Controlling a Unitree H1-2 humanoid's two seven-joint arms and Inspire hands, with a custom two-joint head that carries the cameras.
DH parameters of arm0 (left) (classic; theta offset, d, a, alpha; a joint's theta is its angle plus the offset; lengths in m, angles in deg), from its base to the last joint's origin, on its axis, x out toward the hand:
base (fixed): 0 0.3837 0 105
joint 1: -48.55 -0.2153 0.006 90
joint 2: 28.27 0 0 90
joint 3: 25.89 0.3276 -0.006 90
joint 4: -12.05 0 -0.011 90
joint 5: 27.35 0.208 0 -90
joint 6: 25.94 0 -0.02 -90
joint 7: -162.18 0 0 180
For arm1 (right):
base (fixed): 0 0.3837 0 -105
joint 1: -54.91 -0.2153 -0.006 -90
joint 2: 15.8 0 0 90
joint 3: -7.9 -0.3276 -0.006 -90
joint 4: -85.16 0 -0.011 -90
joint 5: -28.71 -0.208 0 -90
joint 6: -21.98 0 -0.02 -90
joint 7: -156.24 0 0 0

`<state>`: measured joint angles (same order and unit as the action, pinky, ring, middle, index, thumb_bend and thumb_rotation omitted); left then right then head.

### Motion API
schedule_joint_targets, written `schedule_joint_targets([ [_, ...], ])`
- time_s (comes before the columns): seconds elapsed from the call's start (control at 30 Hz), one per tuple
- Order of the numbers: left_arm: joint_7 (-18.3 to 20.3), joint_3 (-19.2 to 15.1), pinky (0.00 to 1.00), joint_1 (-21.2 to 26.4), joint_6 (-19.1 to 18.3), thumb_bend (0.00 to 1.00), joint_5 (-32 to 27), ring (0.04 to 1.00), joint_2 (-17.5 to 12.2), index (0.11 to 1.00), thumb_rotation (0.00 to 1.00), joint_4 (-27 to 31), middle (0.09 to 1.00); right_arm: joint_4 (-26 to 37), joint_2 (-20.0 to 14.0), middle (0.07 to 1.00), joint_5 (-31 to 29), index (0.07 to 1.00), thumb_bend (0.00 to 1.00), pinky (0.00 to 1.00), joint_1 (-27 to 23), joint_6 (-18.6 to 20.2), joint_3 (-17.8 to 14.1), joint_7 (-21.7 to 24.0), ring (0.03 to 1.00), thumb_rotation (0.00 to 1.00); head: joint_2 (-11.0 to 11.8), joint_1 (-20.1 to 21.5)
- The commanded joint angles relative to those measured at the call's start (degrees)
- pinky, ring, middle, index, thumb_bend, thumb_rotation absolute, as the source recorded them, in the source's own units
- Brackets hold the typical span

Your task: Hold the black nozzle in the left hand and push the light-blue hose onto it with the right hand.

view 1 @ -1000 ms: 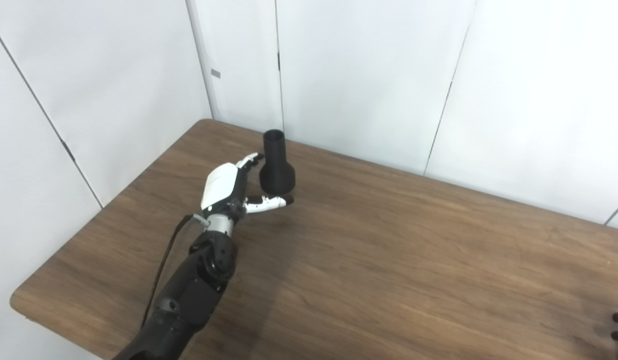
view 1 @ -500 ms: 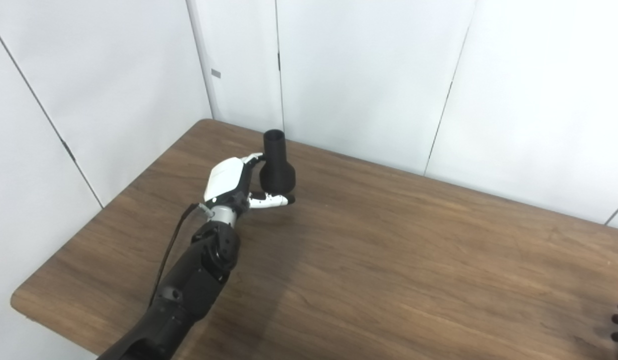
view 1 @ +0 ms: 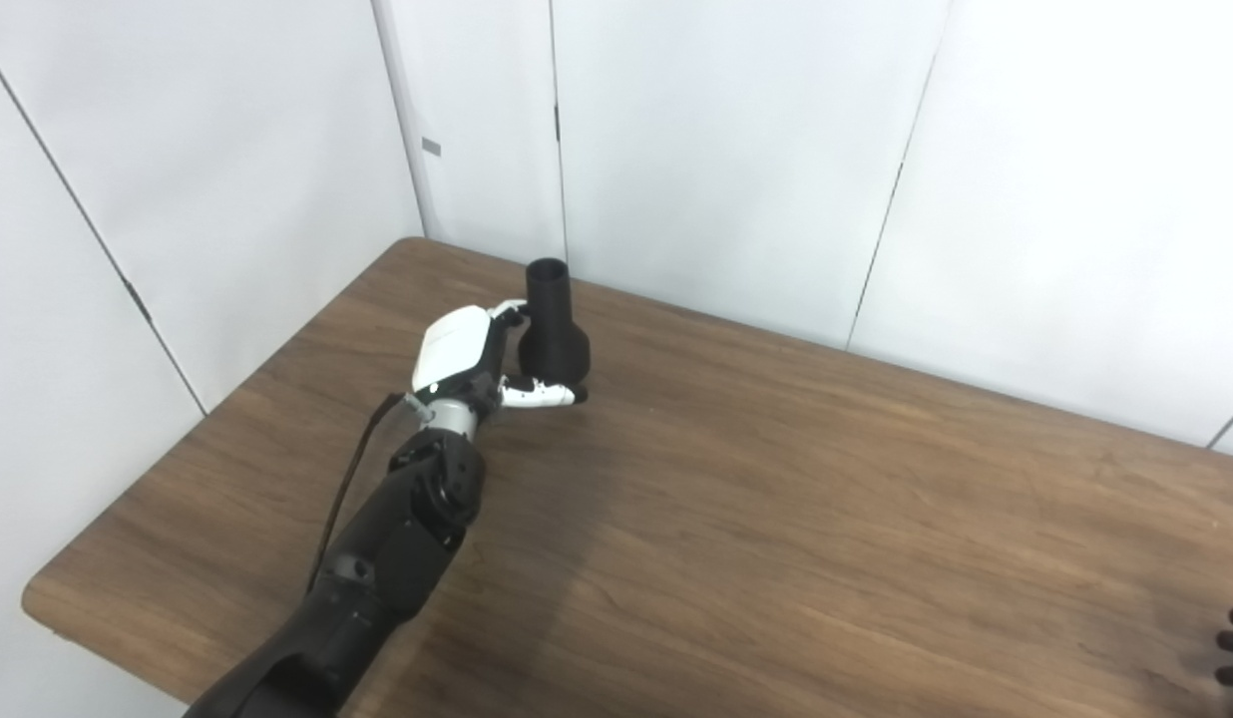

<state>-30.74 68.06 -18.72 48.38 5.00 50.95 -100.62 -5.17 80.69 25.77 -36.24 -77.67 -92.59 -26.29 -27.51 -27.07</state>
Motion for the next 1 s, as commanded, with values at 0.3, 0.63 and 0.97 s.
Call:
schedule_joint_targets([
  [0.3, 3.2, 4.4, 0.95, 2.2, -3.7, 1.00, 3.2, 0.884, -1.7, 0.813, 0.36, -4.1, 0.845, 1.3, 0.1, 0.620, 0.2, 0.574, 0.86, 0.44, 0.4, -0.8, 0.1, -0.1, 0.585, 0.71, -0.3, 0.3],
  [0.63, 2.1, 6.8, 0.95, 3.4, -3.7, 1.00, 5.8, 0.874, -2.2, 0.825, 0.32, -8.2, 0.827, 1.8, 0.1, 0.625, 0.2, 0.580, 0.82, 0.44, 0.7, -0.4, 0.2, 0.0, 0.591, 0.70, -0.5, 0.5],
  [0.97, 2.3, 8.7, 0.93, 3.6, -3.0, 1.00, 6.8, 0.755, -3.6, 0.675, 0.18, -11.0, 0.668, 2.0, 0.1, 0.625, 0.0, 0.581, 0.82, 0.44, 0.8, -0.3, 0.1, -0.1, 0.589, 0.70, -0.7, 0.6],
])
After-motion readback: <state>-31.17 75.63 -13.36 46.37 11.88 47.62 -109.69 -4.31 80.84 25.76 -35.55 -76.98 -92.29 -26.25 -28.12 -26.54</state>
